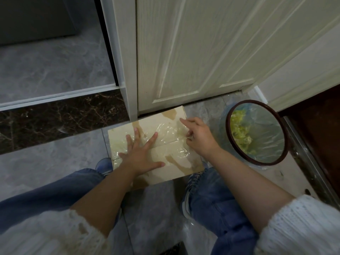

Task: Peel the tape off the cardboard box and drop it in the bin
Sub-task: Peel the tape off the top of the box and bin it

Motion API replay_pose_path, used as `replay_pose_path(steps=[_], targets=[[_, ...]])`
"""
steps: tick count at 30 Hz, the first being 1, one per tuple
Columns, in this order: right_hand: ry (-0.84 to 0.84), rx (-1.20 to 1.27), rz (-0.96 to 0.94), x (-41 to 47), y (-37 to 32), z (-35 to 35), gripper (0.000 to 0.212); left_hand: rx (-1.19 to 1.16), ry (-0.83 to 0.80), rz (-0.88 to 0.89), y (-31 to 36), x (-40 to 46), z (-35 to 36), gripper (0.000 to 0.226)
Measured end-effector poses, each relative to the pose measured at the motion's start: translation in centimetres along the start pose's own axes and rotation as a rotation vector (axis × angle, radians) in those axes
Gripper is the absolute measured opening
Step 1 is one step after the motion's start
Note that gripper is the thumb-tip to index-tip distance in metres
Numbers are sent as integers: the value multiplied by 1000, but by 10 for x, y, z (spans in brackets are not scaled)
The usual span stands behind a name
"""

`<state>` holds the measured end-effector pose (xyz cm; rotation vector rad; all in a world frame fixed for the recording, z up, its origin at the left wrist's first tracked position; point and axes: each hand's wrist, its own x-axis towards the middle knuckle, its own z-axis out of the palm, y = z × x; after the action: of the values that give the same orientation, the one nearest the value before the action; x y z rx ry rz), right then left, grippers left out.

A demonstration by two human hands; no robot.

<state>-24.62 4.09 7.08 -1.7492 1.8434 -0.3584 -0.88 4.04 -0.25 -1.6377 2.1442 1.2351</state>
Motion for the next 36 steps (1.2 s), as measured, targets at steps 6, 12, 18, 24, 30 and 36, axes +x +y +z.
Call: replay_pose_path(steps=[6,12,18,24,30,36], targets=[[135,-110,31,1,0,2,34,-1,4,-2,2,-2,-1,115],[197,-76,-23,-8,-2,7,7,-25,8,17,-1,-2,-2,114],[304,-66,-69,-12,-2,15,7,-34,5,12,-1,-4,-2,114],[294,-22,42,-13,-1,14,8,-23,11,4,2,-5,-4,114],[268,55,98,-17,5,8,7,-15,24,1,6,-4,-3,114],[229,110,169,-18,2,5,13,-41,24,-7,6,-6,-4,113]])
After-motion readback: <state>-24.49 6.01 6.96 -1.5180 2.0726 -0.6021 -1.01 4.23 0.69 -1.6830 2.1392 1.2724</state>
